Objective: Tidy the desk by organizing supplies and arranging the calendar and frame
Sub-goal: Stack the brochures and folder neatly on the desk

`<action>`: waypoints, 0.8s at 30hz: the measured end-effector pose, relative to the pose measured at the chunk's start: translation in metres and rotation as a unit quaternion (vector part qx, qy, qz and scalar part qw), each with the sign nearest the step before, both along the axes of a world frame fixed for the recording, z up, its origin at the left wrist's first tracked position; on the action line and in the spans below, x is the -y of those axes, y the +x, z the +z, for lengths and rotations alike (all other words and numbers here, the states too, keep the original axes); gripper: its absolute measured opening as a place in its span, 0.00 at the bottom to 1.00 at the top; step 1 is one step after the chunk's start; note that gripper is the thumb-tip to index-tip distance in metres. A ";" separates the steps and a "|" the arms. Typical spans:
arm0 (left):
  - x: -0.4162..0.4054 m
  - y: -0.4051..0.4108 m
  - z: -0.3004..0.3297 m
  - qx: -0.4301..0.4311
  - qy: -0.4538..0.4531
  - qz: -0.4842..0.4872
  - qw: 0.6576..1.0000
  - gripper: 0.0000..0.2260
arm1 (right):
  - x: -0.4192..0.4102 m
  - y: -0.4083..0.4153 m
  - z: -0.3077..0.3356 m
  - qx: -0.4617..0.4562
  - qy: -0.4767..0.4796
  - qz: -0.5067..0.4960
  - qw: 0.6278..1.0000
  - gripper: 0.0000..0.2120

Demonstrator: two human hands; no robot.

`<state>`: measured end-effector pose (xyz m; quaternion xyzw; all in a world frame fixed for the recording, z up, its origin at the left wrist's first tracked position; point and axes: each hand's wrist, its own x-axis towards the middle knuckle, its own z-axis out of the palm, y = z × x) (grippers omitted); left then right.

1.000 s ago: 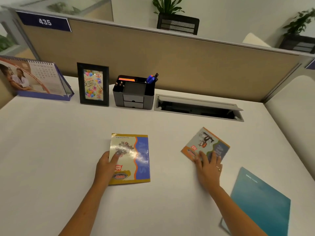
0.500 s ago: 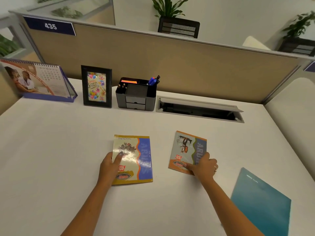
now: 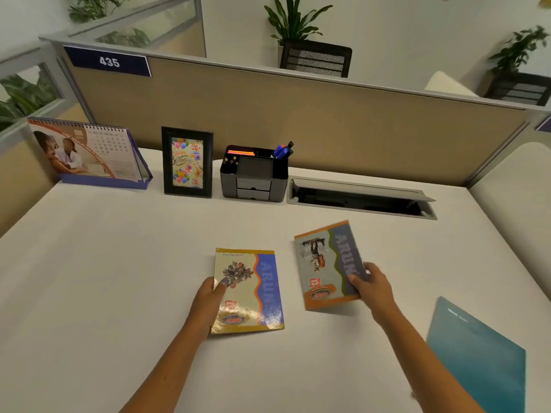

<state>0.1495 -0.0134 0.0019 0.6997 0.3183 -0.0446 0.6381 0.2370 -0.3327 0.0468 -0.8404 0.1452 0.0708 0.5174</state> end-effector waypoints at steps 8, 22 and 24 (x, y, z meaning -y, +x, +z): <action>-0.024 0.019 0.026 0.037 0.057 -0.065 0.996 0.08 | -0.033 -0.001 0.043 -0.007 0.107 0.102 0.989 0.11; -0.021 0.061 0.020 0.006 0.522 -0.347 0.779 0.21 | -0.040 -0.014 -0.020 -0.138 0.232 -0.066 0.961 0.13; 0.001 0.051 0.020 0.000 0.512 -0.344 0.787 0.28 | -0.041 -0.014 -0.023 -0.147 0.235 -0.074 0.958 0.13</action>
